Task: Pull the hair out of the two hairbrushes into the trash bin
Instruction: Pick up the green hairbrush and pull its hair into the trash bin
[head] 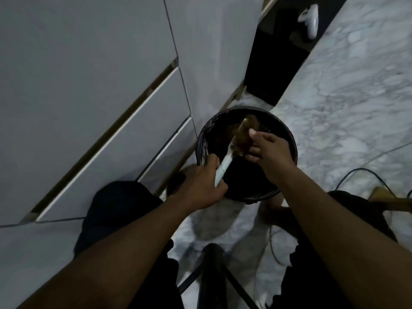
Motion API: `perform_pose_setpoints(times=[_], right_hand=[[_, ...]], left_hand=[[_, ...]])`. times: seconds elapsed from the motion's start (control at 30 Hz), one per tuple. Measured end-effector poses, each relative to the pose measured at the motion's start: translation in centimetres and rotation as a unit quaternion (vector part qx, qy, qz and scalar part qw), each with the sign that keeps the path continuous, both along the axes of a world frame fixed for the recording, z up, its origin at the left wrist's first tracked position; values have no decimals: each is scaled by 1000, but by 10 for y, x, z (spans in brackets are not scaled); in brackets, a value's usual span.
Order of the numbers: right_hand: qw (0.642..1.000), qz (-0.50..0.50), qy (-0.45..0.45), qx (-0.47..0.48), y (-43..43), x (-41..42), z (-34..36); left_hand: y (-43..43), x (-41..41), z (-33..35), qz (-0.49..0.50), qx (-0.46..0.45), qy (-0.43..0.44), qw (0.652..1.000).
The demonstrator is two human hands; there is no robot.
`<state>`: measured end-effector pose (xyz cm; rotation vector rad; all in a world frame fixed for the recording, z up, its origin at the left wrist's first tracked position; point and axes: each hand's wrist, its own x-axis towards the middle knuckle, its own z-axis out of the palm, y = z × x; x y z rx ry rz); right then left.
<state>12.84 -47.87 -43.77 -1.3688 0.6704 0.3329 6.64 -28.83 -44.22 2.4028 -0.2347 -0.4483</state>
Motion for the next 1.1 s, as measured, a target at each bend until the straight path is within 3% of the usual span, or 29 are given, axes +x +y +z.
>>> perform_pose_setpoints(times=[0.13,0.23,0.43,0.57,0.97,1.1], right_hand=[[996,-28,40,77,-7,12,-34],[997,-21,49,47,-9,23,-49],[999,13,39,-14,-11,44,-59],[998,29,24,-42,-7,54,-56],[998,8,62,-14,-5,74,-54],[995,29,-1,-94,-1,75,-56]], left_hand=[[-9,15,-21,33,-57,100,993],[-16,25,-35,90,-154,214,960],[-25,45,-50,152,-217,292,919],[-29,62,-64,192,-245,280,908],[-33,79,-79,185,-155,161,957],[-39,80,-78,158,-161,151,963]])
